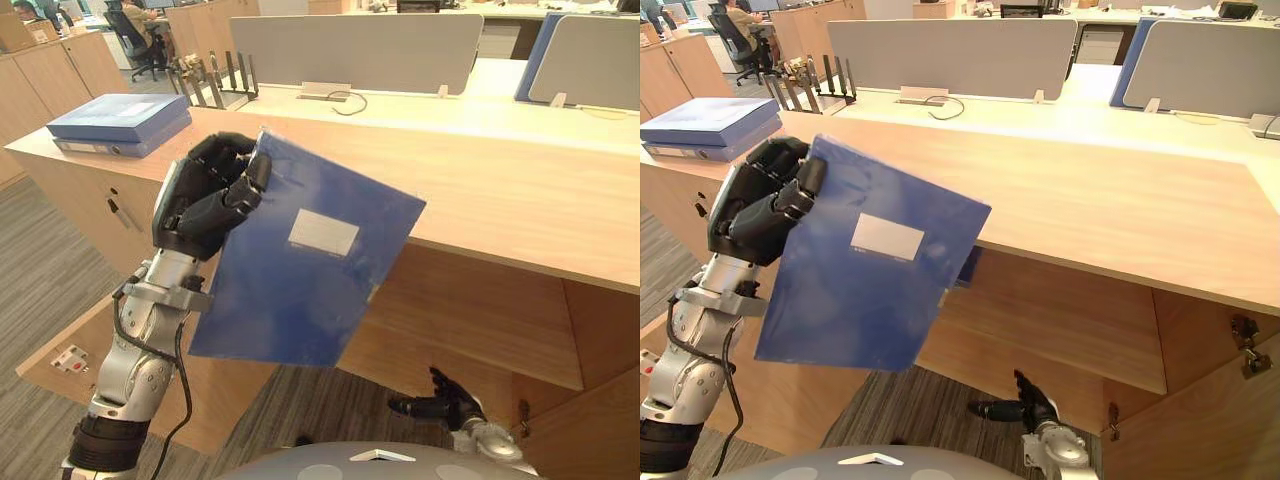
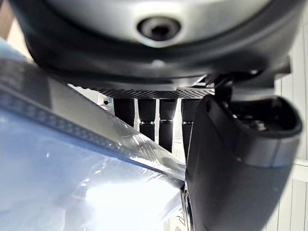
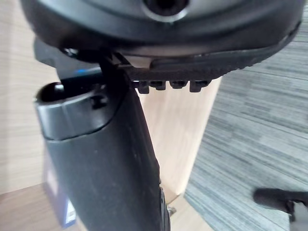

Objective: Walk over to the cabinet, pick up the folder, carry it to the office cabinet, place the folder inside the office cabinet, then close the office cabinet door

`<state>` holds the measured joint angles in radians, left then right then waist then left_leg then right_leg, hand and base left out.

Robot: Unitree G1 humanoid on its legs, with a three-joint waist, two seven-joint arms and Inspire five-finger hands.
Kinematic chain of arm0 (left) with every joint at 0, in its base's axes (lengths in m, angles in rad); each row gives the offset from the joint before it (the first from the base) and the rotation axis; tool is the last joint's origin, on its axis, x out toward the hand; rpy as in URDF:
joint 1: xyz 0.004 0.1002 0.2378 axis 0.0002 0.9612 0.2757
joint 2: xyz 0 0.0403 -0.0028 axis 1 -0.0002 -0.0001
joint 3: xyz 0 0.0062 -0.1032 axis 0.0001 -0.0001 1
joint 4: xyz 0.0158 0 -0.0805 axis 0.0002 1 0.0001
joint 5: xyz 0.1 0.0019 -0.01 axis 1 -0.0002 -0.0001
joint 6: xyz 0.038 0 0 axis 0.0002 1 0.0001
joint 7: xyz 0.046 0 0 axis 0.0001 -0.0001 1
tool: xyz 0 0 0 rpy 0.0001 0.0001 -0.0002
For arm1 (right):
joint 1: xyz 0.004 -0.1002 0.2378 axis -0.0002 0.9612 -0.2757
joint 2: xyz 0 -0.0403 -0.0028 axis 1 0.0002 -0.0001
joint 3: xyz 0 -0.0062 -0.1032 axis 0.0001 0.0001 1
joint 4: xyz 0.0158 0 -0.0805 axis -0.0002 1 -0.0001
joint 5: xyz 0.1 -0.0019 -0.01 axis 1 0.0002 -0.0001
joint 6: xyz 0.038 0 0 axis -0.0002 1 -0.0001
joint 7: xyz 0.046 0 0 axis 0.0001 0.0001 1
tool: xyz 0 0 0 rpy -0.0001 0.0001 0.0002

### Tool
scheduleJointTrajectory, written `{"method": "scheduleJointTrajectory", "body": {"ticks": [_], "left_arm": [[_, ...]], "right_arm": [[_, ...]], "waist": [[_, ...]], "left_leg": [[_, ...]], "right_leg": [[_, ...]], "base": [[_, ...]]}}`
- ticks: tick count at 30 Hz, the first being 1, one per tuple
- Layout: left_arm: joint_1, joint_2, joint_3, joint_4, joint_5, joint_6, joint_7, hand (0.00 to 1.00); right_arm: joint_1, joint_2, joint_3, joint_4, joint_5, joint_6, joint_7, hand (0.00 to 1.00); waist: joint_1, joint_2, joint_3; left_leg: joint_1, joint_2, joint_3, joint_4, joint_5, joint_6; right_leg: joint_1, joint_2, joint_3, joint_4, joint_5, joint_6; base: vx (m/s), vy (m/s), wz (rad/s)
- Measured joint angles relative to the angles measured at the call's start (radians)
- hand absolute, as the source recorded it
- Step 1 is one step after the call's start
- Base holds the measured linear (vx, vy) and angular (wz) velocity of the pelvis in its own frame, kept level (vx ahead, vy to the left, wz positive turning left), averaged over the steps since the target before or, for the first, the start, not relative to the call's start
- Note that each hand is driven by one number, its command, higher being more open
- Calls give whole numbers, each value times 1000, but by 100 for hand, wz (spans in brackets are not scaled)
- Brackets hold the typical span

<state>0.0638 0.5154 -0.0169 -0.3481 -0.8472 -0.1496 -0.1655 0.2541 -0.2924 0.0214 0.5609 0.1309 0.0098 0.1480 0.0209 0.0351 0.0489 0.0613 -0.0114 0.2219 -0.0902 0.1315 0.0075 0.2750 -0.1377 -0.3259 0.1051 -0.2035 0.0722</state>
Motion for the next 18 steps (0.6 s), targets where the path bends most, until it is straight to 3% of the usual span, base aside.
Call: {"method": "scheduleJointTrajectory", "body": {"ticks": [4,9,14,18], "left_arm": [[73,43,-3,0,-24,7,-69,0],[99,45,-3,4,-51,21,-105,0],[99,46,-1,18,-58,22,-137,0],[99,46,-1,33,-59,22,-145,0]], "right_arm": [[81,-147,-63,-187,221,-21,144,100],[103,-279,-128,-190,496,-14,268,100],[187,-432,-128,-266,658,77,418,100],[197,-473,-127,-307,816,119,478,100]], "waist": [[-5,0,5],[-20,-3,5],[-27,-3,5],[-36,-5,4]], "left_leg": [[-4,4,8,0,0,3],[-17,10,20,0,1,3],[-19,13,41,0,5,4],[-20,19,56,0,4,2]], "right_leg": [[-14,0,6,11,-2,-1],[-43,1,21,15,-4,1],[-52,1,46,16,-1,4],[-62,3,60,18,-1,4]], "base": [[-24,6,-2],[-15,3,-8],[50,-7,-15],[34,-34,-13]]}}
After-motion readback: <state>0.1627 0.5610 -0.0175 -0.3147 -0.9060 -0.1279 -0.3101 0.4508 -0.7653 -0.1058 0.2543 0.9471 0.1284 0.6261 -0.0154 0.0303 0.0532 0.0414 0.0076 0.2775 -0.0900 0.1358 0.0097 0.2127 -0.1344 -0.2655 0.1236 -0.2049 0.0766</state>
